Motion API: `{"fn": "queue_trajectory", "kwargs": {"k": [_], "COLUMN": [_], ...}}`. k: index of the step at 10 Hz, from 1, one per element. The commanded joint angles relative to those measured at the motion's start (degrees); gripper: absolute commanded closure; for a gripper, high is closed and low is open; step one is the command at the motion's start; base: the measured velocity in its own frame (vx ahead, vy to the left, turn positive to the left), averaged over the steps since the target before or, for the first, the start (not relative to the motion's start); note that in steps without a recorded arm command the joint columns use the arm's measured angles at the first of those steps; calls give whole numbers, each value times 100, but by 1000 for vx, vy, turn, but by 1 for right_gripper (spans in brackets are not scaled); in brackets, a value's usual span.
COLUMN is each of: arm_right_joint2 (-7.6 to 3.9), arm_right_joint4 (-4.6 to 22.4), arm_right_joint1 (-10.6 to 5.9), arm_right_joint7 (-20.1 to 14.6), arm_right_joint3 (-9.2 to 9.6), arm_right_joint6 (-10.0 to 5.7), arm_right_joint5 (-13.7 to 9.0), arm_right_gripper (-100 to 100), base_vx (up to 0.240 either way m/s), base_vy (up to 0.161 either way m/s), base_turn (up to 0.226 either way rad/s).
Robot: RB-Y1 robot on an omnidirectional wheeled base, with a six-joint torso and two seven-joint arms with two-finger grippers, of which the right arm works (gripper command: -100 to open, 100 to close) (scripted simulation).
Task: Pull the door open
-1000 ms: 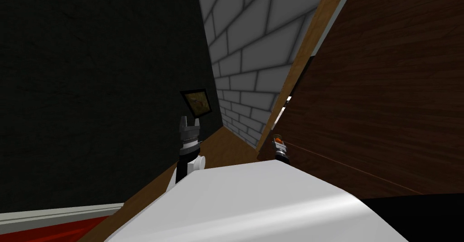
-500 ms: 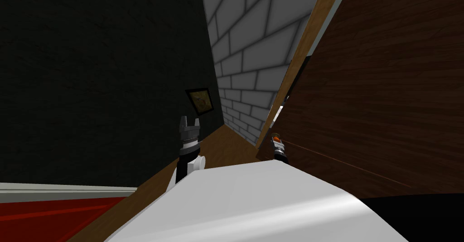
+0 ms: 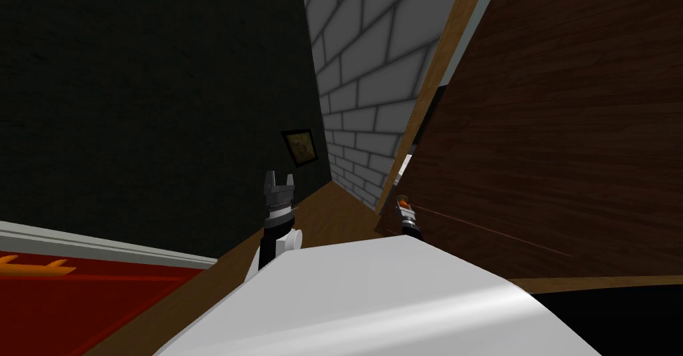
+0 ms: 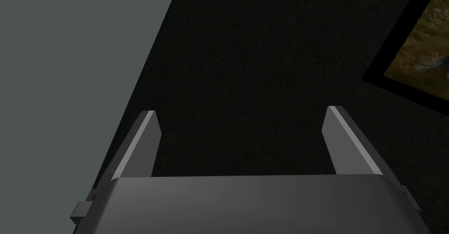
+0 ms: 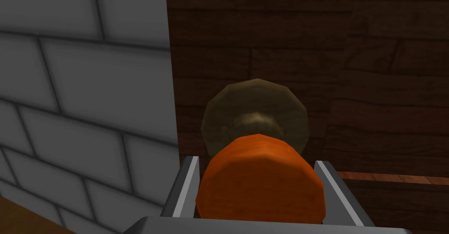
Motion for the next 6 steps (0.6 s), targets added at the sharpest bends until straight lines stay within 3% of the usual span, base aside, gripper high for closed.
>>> {"fn": "queue_trajectory", "kwargs": {"k": [1,3,6], "arm_right_joint2": [-14,-34,-88], "arm_right_joint4": [-33,-43,-119], "arm_right_joint1": [-5,-12,71], "arm_right_joint7": [-67,-72,-253], "arm_right_joint3": [108,114,361], "arm_right_joint6": [12,6,-7], "arm_right_joint5": [65,75,221], "arm_right_gripper": [100,100,100], "base_vx": [-226,-158,-220], "base_vy": [25,22,-10], "base_turn": [57,30,65]}}
